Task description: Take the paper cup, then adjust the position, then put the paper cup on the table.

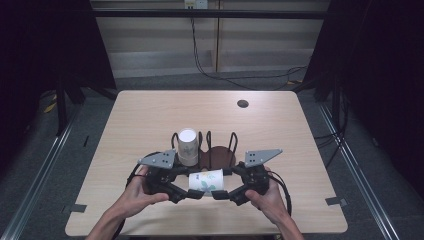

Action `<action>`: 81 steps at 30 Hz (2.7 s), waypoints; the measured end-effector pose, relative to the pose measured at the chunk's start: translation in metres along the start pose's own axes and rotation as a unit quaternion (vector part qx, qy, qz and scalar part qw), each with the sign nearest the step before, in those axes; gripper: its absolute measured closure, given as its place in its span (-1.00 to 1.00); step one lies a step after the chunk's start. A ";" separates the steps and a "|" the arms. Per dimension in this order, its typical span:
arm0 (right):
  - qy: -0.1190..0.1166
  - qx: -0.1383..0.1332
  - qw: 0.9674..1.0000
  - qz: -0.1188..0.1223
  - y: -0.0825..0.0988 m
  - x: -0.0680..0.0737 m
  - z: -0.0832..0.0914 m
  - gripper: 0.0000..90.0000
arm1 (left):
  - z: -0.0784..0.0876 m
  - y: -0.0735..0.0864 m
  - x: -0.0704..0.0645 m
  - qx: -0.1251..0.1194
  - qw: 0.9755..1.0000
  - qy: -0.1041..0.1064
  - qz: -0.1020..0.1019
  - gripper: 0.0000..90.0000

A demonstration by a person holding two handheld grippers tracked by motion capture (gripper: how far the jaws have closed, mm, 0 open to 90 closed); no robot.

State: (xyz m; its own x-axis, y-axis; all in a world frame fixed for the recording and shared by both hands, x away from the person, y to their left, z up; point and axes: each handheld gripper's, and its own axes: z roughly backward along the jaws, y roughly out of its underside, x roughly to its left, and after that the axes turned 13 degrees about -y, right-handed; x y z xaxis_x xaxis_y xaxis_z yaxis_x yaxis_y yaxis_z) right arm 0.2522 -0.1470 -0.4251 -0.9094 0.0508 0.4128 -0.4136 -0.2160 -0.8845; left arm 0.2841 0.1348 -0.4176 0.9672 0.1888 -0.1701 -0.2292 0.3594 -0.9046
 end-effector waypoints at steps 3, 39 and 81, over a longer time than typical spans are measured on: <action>-0.001 0.001 1.000 0.000 0.000 0.000 0.000 -0.51 | -0.001 0.001 0.001 0.001 1.000 0.001 0.001 -0.21; 0.059 -0.008 0.998 -0.014 -0.006 0.001 0.019 -0.33 | 0.009 0.003 0.003 0.009 0.996 -0.087 0.006 -0.57; 0.188 0.097 0.974 -0.084 -0.011 -0.010 0.080 -0.33 | 0.048 0.034 0.034 0.007 0.977 -0.205 0.064 -0.65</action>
State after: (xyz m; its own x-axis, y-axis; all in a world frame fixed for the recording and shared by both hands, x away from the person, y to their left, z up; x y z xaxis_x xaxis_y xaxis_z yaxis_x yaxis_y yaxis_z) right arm 0.2695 -0.2230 -0.4022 -0.7963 0.4467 0.4079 -0.5754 -0.3512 -0.7386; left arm 0.3039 0.1971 -0.4353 0.8059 0.5822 -0.1076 -0.3494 0.3210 -0.8803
